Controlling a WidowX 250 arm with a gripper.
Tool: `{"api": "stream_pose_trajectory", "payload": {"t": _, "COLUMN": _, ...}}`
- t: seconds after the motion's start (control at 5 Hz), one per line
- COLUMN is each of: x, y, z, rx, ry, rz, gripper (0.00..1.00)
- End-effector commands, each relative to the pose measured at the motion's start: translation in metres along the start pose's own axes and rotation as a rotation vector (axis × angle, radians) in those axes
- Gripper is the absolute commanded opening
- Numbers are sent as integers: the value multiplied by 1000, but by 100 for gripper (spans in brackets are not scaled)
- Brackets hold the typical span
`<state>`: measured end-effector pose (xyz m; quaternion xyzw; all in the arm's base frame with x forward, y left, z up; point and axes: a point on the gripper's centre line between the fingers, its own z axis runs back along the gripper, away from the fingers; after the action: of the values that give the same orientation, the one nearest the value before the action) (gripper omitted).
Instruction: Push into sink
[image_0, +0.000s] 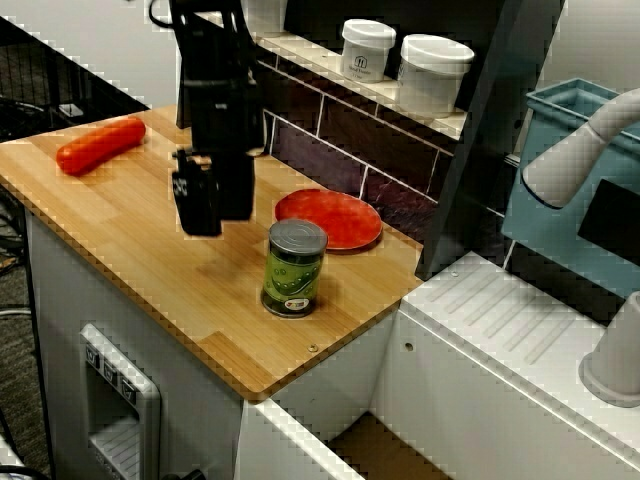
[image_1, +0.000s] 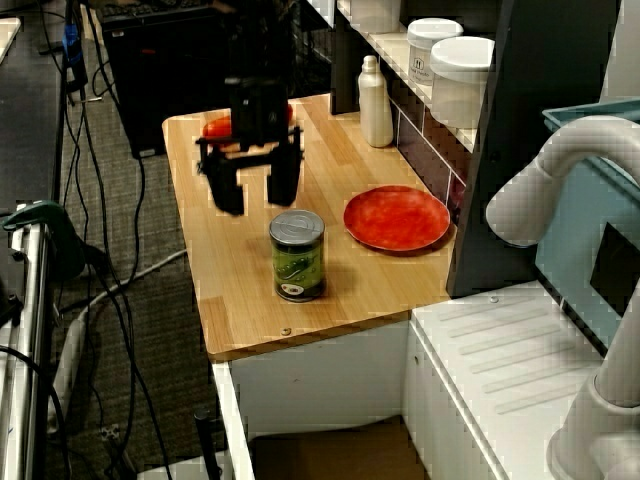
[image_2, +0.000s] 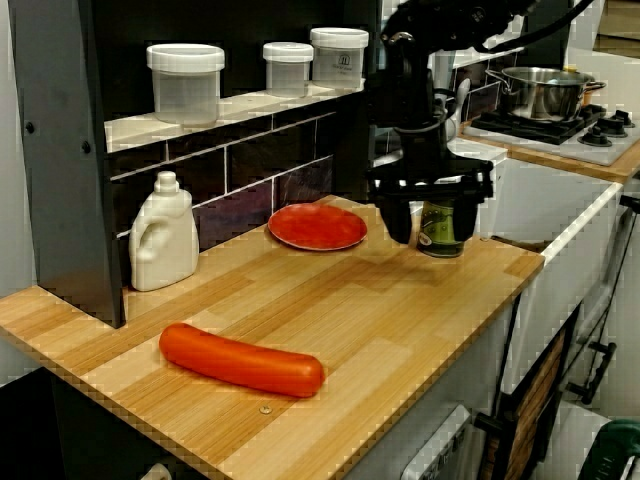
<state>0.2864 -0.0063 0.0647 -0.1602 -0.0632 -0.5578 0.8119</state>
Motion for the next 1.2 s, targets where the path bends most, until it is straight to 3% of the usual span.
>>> {"api": "stream_pose_trajectory", "payload": {"t": 0.0, "x": 20, "y": 5, "z": 1, "rx": 7, "ry": -8, "rz": -34, "gripper": 100}}
{"api": "stream_pose_trajectory", "payload": {"t": 0.4, "x": 62, "y": -24, "z": -34, "rx": -25, "ry": -20, "rz": -92, "gripper": 100}}
{"api": "stream_pose_trajectory", "payload": {"t": 0.6, "x": 85, "y": -37, "z": -43, "rx": -65, "ry": -25, "rz": -107, "gripper": 100}}
{"api": "stream_pose_trajectory", "payload": {"t": 0.8, "x": 103, "y": -51, "z": -50, "rx": -127, "ry": -62, "rz": -117, "gripper": 100}}
{"api": "stream_pose_trajectory", "payload": {"t": 1.0, "x": 113, "y": -63, "z": -56, "rx": -143, "ry": -85, "rz": -116, "gripper": 100}}
